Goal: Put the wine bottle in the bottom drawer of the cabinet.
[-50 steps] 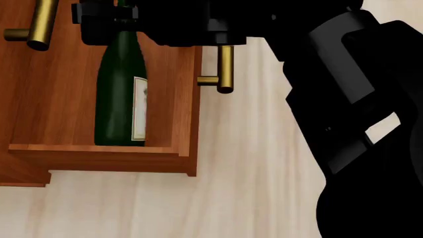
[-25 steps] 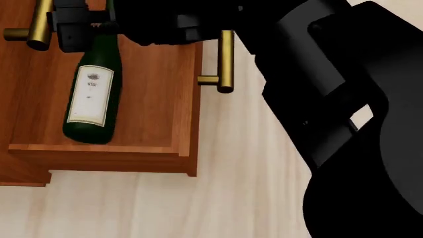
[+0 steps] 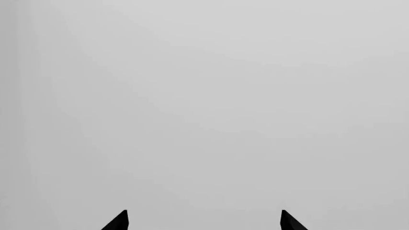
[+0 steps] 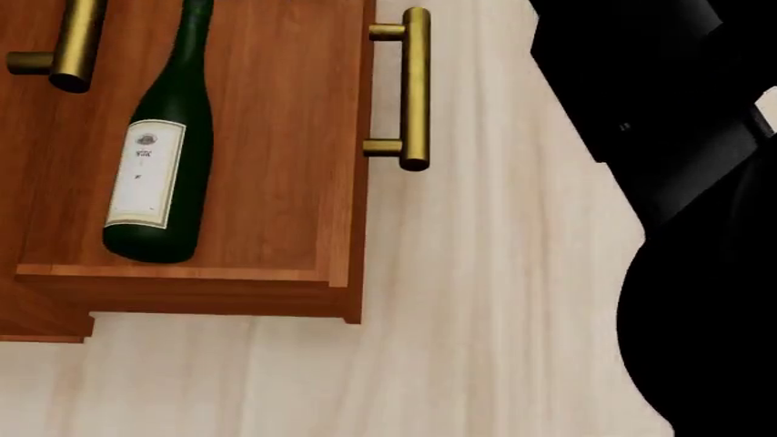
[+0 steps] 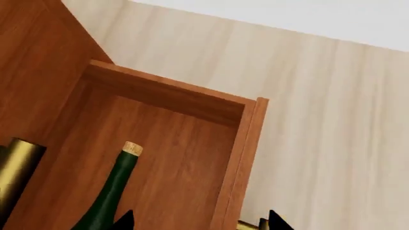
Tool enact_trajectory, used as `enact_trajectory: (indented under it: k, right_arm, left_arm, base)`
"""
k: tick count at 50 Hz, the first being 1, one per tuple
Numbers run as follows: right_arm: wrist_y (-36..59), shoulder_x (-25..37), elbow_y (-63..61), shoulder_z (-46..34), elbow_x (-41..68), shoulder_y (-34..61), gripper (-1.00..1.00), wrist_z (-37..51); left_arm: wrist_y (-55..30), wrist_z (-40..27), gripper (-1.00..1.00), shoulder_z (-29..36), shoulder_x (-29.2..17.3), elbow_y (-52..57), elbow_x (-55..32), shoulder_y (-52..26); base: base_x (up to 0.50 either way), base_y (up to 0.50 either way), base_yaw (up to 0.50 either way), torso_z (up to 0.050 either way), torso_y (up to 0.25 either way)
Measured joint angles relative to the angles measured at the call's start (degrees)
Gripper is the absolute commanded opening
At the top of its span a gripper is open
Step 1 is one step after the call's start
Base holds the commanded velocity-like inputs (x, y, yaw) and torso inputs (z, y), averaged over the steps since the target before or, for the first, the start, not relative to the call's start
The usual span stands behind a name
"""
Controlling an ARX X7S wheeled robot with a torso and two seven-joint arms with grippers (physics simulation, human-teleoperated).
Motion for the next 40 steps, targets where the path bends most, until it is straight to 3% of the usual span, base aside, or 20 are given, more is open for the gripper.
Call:
enact_trajectory:
  k: [9,26,40]
  right_arm:
    - [-2.72,4.16,-7.10,1.20,0.26,2.60,1.00,5.04]
    - [-15.78,30.31,-55.98,10.16,3.98,-1.60,1.00,31.89]
    - [-26.97,45.68,-89.24,11.33,-4.67,-14.09,1.00,48.23]
  left_arm:
    - [0.09,0.01,1.00,0.09,-0.06,-0.11,0.04,-0.05]
    - [-0.08,-0.37,1.00,0.20,-0.08,0.19,0.73,0.10]
    - [-0.02,-0.68,1.00,0.45,-0.15,0.64,1.67,0.23]
  base:
    - [0.00,0.00,0.00,0.000,0.000]
    - [0.00,0.00,0.00,0.000,0.000]
    - [0.00,0.00,0.00,0.000,0.000]
